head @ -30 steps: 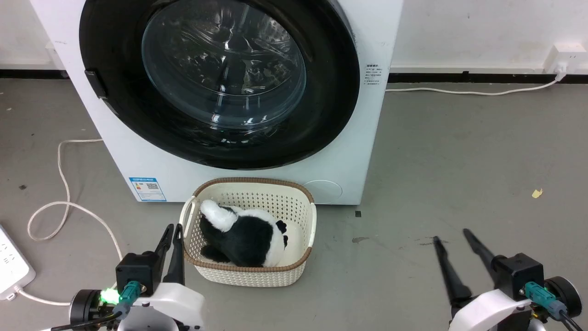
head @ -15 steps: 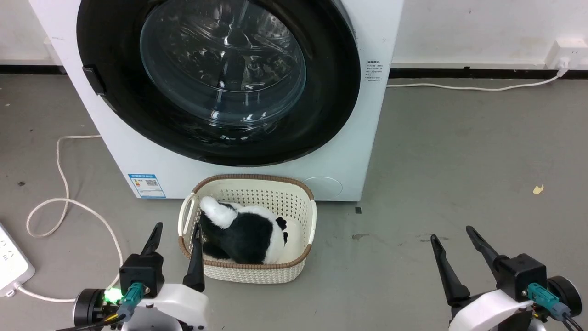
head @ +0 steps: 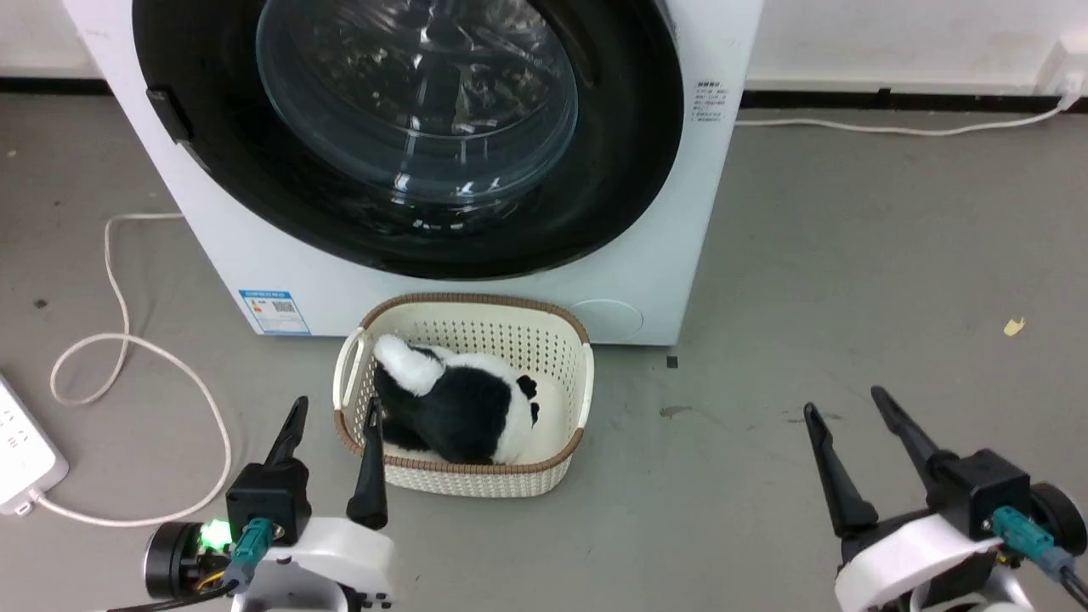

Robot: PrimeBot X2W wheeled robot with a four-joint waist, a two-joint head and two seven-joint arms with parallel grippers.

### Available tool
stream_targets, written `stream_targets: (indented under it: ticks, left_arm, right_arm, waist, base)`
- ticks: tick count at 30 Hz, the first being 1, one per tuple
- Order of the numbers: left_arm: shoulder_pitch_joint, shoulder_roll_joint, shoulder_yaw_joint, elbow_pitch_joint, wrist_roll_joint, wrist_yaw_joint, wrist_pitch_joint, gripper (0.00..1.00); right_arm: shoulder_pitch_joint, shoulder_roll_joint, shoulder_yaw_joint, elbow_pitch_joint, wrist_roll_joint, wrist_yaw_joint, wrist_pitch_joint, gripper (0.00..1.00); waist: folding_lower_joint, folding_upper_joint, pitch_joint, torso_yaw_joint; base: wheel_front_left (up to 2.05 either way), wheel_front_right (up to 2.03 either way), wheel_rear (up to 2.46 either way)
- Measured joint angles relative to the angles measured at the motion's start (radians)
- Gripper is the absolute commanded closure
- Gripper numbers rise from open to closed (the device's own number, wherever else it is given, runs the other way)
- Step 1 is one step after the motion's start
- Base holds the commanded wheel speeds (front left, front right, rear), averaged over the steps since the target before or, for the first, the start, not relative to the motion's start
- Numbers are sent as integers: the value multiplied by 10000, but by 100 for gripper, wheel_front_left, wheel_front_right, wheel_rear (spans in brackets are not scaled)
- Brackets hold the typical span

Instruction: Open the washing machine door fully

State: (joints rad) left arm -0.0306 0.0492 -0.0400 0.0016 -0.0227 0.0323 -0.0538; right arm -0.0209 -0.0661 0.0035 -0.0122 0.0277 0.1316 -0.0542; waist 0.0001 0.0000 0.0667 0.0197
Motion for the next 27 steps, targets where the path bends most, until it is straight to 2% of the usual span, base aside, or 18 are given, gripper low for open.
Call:
stream_targets:
  ticks: [9, 10, 12, 20, 27]
  left_arm:
    - [-282, 0, -171, -88, -84, 102, -182, 0]
    - [-330, 0, -192, -96, -86, 107, -192, 0]
    - [-373, -2, -240, -107, -104, 182, -234, 0]
    - [-574, -2, -454, -169, -190, 303, -410, 0]
    - [-733, -2, -593, -222, -259, 393, -545, 0]
  right_arm:
    - [-673, -280, -35, -12, 546, 0, -113, 0]
    - [-764, -297, -50, -12, 608, 0, -113, 9]
    - [-966, -332, -92, -10, 763, 0, -107, 100]
    - [-1889, -518, -328, -8, 1783, 0, 90, 100]
    - [-2888, -564, -654, 104, 2778, 0, 673, 100]
  waist:
    - [0, 0, 462, 179]
    - [0, 0, 511, 201]
    - [1, 0, 608, 251]
    - [1, 0, 978, 483]
    - [1, 0, 1288, 705]
  base:
    - [0, 0, 0]
    - [0, 0, 0]
    - [0, 0, 0]
    - [0, 0, 0]
    - [0, 0, 0]
